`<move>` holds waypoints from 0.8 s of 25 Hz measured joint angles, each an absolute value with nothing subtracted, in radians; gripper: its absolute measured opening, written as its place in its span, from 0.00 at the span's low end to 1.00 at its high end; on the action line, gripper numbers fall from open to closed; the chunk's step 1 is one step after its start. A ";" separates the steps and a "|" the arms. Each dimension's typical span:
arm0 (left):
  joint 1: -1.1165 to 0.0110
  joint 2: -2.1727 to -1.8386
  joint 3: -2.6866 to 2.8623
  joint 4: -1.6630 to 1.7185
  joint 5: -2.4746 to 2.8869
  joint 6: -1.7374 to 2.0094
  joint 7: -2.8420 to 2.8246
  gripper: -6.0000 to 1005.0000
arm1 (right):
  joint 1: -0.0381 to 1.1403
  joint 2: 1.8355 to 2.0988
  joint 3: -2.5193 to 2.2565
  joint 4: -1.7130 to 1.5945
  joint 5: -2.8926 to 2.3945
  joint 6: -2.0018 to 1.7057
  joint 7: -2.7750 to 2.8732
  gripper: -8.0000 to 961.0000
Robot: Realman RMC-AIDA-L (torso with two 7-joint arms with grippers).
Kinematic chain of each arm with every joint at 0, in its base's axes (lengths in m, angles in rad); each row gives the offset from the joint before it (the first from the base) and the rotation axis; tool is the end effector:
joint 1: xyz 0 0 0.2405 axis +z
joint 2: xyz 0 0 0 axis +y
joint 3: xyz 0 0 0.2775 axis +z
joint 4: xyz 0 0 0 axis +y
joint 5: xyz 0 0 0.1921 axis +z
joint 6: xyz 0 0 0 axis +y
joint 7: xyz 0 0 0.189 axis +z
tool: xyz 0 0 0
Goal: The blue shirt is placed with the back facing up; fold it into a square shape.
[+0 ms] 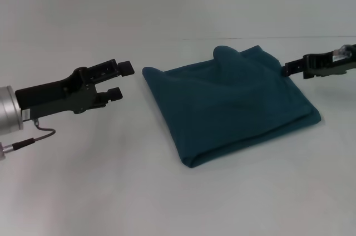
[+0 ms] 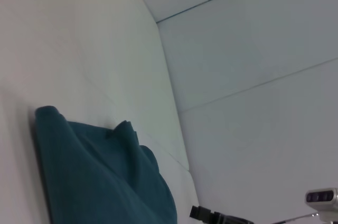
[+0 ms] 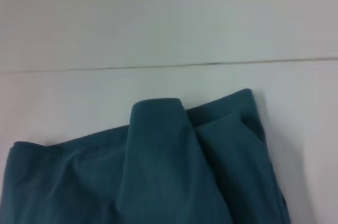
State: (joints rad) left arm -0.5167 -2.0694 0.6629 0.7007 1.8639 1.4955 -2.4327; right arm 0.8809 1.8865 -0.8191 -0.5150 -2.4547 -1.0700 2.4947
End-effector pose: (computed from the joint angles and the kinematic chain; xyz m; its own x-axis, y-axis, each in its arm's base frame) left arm -0.2449 0.3674 -0.0186 -0.0639 0.8488 0.5248 0.8985 -0.1799 0.4004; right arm 0.2726 0.4750 0.0033 0.3841 -0.8473 -0.3668 -0.8934 -0.2407 -0.3794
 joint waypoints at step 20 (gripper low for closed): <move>-0.514 -2.084 0.669 0.696 1.864 1.469 -2.425 0.95 | 0.892 1.969 -0.831 -0.441 -2.453 -0.897 2.440 0.74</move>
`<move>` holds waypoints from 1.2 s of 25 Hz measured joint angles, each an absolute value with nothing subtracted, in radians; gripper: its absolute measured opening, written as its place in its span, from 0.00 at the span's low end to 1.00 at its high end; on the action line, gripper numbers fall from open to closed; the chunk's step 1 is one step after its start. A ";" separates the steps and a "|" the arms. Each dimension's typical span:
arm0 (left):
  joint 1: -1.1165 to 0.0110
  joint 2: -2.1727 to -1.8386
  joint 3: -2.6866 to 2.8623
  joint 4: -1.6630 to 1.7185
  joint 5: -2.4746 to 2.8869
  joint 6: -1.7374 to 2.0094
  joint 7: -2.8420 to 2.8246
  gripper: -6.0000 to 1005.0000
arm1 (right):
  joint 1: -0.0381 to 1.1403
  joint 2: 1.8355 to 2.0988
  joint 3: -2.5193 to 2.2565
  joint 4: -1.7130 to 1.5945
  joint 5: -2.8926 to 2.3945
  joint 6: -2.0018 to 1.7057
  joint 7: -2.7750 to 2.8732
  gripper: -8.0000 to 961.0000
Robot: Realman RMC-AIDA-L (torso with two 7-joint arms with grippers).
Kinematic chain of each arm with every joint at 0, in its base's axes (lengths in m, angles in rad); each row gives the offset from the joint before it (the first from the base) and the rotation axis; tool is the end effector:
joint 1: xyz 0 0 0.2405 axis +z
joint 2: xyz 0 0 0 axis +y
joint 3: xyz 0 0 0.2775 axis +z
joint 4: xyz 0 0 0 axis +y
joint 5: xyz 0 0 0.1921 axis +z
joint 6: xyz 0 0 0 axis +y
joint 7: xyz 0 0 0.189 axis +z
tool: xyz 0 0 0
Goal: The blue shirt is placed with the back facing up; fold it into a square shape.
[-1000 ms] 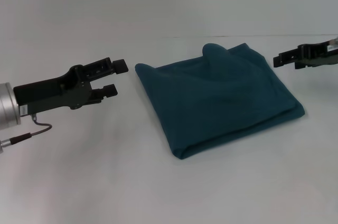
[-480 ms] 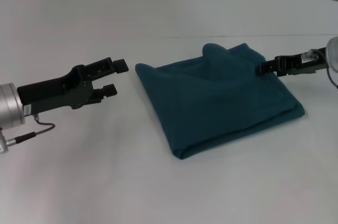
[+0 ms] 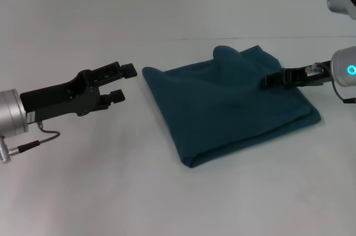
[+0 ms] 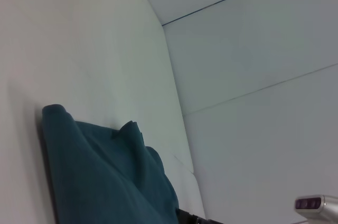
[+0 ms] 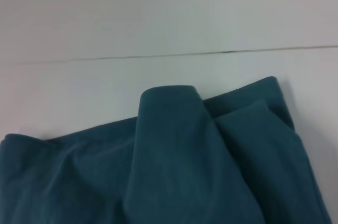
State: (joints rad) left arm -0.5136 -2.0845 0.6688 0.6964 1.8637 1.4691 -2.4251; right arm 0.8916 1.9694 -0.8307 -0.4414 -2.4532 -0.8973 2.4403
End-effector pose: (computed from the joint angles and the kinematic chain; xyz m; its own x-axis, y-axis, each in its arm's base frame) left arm -0.2456 0.3676 -0.0257 -0.0747 0.8450 0.5295 0.9017 -0.1696 0.3978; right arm 0.2730 0.4733 -0.0406 0.4107 -0.8279 -0.3820 -0.8795 -0.2492 -0.4054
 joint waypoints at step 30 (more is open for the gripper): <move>-0.511 -2.088 0.662 0.696 1.857 1.470 -2.421 0.95 | 0.898 1.980 -0.862 -0.425 -2.454 -0.848 2.466 0.25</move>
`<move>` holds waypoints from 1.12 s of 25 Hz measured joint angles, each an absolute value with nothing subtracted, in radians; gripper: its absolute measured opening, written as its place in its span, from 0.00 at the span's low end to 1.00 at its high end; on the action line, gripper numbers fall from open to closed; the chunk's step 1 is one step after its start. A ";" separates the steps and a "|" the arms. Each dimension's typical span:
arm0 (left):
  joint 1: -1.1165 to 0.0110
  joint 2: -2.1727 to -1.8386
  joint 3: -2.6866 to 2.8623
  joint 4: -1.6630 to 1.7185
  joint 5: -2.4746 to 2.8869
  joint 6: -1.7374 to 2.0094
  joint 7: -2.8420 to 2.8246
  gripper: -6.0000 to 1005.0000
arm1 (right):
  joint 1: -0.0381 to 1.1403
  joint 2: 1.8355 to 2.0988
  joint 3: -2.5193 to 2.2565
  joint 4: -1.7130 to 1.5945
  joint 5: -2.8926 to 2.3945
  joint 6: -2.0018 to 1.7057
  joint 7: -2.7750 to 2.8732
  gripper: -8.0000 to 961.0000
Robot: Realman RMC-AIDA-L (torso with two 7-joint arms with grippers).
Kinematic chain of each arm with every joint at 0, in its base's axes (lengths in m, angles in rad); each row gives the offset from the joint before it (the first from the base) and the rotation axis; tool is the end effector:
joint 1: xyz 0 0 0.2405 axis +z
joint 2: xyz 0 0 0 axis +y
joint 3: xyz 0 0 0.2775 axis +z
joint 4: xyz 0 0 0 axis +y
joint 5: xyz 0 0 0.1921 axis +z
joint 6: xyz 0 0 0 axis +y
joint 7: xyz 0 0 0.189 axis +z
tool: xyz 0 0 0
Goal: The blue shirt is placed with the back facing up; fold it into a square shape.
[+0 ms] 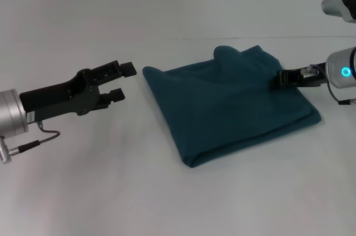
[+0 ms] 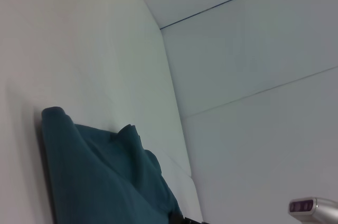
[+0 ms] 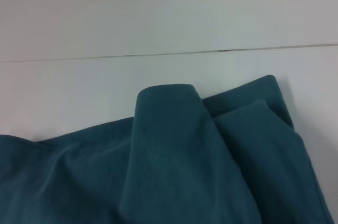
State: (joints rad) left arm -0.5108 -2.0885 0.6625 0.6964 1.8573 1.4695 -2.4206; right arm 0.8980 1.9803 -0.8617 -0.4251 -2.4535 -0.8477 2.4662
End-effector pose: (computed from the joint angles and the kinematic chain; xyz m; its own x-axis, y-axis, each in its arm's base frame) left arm -0.2454 0.3673 -0.0254 -0.0812 0.8404 0.5359 0.8983 -0.1712 0.4046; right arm 0.2734 0.4750 -0.0471 0.4085 -0.8262 -0.3878 -0.8752 -0.2340 -0.4234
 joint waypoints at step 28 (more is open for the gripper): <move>-0.514 -2.086 0.632 0.697 1.853 1.472 -2.421 0.95 | 0.842 2.025 -0.865 -0.867 -2.535 -1.134 2.649 0.05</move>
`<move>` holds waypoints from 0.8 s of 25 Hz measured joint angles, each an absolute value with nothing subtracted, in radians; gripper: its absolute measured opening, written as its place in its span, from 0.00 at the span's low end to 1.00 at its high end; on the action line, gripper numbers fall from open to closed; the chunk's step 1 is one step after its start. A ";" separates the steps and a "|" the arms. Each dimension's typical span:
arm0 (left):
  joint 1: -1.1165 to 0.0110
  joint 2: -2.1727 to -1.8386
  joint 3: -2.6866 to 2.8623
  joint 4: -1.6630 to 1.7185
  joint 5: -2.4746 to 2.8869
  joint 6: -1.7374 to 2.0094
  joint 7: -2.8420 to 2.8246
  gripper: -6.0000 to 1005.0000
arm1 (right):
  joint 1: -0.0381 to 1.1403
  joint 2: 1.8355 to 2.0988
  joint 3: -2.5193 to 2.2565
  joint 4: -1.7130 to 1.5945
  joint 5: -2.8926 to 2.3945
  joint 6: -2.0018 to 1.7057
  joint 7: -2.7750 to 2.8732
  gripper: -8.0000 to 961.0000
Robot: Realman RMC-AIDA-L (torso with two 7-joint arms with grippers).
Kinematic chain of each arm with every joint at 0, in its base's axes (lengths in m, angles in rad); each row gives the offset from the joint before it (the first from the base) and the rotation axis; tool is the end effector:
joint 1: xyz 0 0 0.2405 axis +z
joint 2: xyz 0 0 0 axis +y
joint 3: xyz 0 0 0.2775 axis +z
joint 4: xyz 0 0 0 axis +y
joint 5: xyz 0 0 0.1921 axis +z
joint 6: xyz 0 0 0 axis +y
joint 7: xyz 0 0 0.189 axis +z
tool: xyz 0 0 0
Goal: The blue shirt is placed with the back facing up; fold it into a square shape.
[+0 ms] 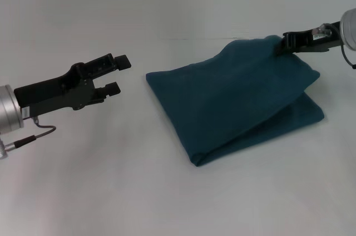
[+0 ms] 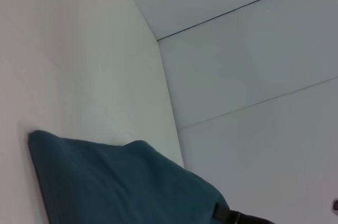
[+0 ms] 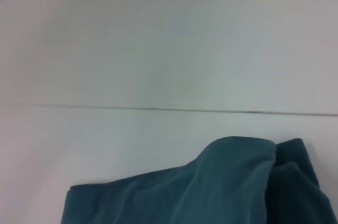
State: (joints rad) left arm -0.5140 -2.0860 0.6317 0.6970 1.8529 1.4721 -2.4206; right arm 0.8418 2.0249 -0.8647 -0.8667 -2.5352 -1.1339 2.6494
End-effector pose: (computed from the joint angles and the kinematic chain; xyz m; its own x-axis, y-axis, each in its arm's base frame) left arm -0.2461 0.3709 -0.0184 -0.0975 0.8253 0.5562 0.8938 -0.1732 0.4137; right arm 0.2229 0.4774 -0.0045 0.4483 -0.7903 -0.4178 -0.8714 -0.2822 -0.4013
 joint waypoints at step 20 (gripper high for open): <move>-0.511 -2.094 0.632 0.696 1.853 1.469 -2.423 0.95 | 0.838 2.016 -0.924 -0.690 -2.596 -0.955 2.643 0.05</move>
State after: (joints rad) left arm -0.5106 -2.0937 0.6320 0.6964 1.8530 1.4694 -2.4233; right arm 0.8377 2.0161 -0.9244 -0.6898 -2.5955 -0.9546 2.6432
